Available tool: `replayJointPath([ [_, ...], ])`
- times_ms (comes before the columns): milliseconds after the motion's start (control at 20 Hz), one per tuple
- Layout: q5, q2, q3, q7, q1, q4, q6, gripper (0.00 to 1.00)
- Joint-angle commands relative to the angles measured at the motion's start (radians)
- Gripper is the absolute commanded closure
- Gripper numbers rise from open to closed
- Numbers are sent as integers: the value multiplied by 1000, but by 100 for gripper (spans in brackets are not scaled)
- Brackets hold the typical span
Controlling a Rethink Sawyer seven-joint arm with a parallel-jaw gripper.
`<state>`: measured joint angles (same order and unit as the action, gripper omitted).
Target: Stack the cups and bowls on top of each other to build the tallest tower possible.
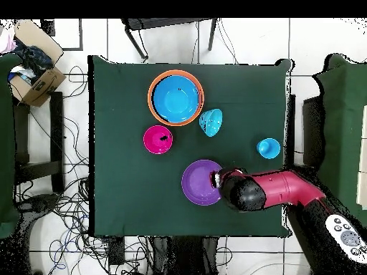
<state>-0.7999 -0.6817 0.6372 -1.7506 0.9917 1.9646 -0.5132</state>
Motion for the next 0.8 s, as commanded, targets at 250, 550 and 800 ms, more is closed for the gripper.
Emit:
replayJointPath([
  [250, -41, 122, -137, -108, -72, -81, 100, 0],
  [550, -46, 163, -180, -112, -104, -109, 142, 0],
  [800, -55, 190, -217, -108, -118, -125, 182, 0],
])
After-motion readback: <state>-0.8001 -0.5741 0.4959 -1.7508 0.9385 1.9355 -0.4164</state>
